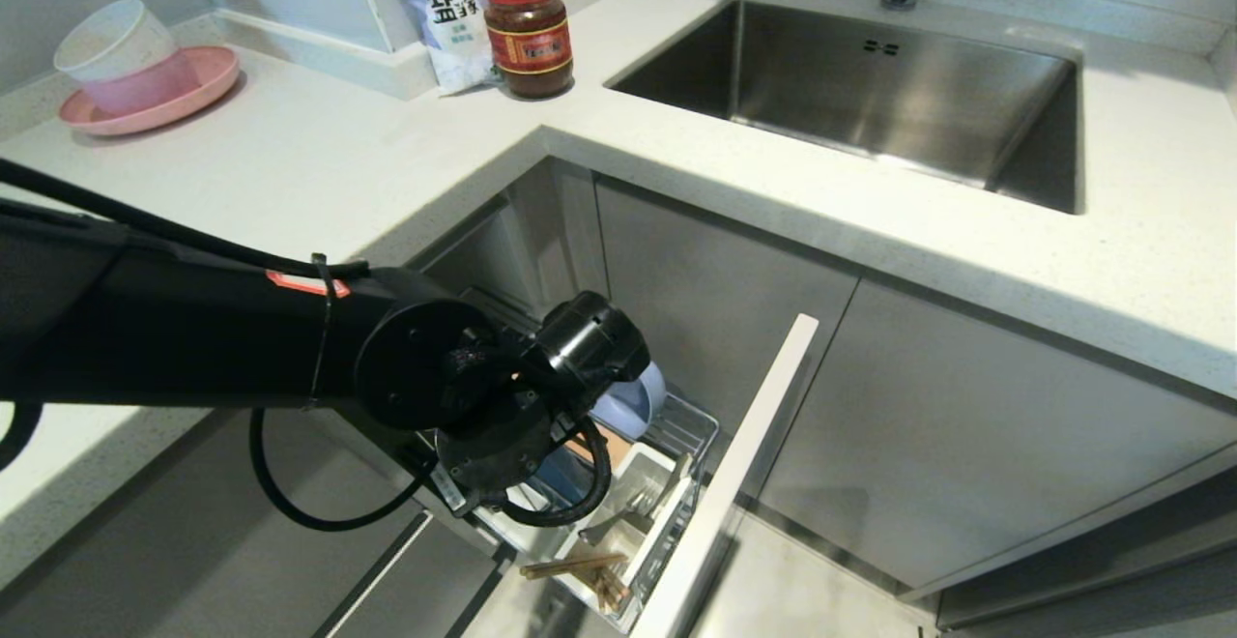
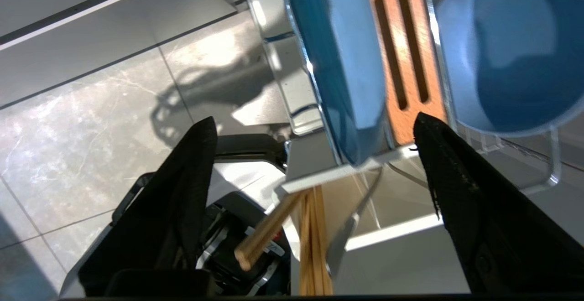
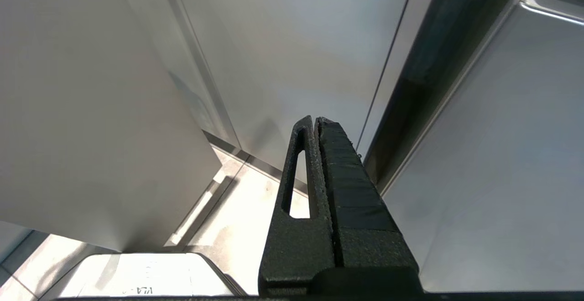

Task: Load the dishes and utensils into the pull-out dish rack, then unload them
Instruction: Take the plate out of the cupboard

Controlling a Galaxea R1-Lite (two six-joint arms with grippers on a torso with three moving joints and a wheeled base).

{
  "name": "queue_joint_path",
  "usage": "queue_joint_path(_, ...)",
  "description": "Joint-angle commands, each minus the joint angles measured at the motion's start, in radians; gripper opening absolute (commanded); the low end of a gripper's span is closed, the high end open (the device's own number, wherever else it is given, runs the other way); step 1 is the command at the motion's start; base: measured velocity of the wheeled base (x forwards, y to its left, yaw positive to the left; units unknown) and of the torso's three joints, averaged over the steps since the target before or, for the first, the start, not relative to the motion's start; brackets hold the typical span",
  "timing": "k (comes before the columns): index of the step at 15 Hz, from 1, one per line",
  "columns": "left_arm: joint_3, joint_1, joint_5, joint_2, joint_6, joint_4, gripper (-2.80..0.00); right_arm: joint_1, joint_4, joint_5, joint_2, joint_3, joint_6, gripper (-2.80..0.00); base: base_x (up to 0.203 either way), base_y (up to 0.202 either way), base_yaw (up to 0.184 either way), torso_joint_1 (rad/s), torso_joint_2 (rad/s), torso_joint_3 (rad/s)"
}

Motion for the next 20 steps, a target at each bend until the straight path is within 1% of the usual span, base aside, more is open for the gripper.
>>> queue_joint_path(1, -0.004, 0.024, 0.001, 0.041, -0.008, 0.002, 0.0, 0.0, 0.0, 0.0, -0.004, 0.002, 0.0, -2.8, 0.0, 0.0, 0.0, 0.0, 0.0, 0.0)
queue_joint_path(4, -0.008, 0.045, -0.016, 0.083, -0.008, -0.011, 0.0, 0.0, 0.0, 0.0, -0.004, 0.002, 0.0, -2.8, 0.0, 0.0, 0.0, 0.0, 0.0, 0.0)
queue_joint_path(7, 0.001, 0.05, -0.016, 0.102, -0.005, -0.07, 0.0, 0.0, 0.0, 0.0, -0.004, 0.002, 0.0, -2.8, 0.0, 0.0, 0.0, 0.0, 0.0, 0.0)
queue_joint_path(9, 0.023, 0.048, -0.016, 0.104, -0.002, -0.129, 0.0, 0.0, 0.0, 0.0, -0.004, 0.002, 0.0, -2.8, 0.0, 0.0, 0.0, 0.0, 0.0, 0.0)
queue_joint_path(15, 0.024, 0.048, -0.011, 0.104, 0.001, -0.133, 0.0, 0.001, 0.0, 0.0, -0.004, 0.002, 0.0, -2.8, 0.0, 0.0, 0.0, 0.0, 0.0, 0.0)
queue_joint_path(16, 0.024, 0.047, -0.011, 0.105, 0.001, -0.133, -1.7, 0.001, 0.0, 0.0, -0.004, 0.002, 0.0, -2.8, 0.0, 0.0, 0.0, 0.0, 0.0, 0.0)
queue_joint_path(17, 0.024, 0.047, -0.009, 0.107, 0.001, -0.133, -2.8, 0.0, 0.0, 0.0, -0.004, 0.002, 0.0, -2.8, 0.0, 0.0, 0.0, 0.0, 0.0, 0.0)
queue_joint_path(20, 0.024, 0.046, -0.008, 0.104, 0.001, -0.133, -2.8, 0.0, 0.0, 0.0, -0.004, 0.002, 0.0, -2.8, 0.0, 0.0, 0.0, 0.0, 0.0, 0.0)
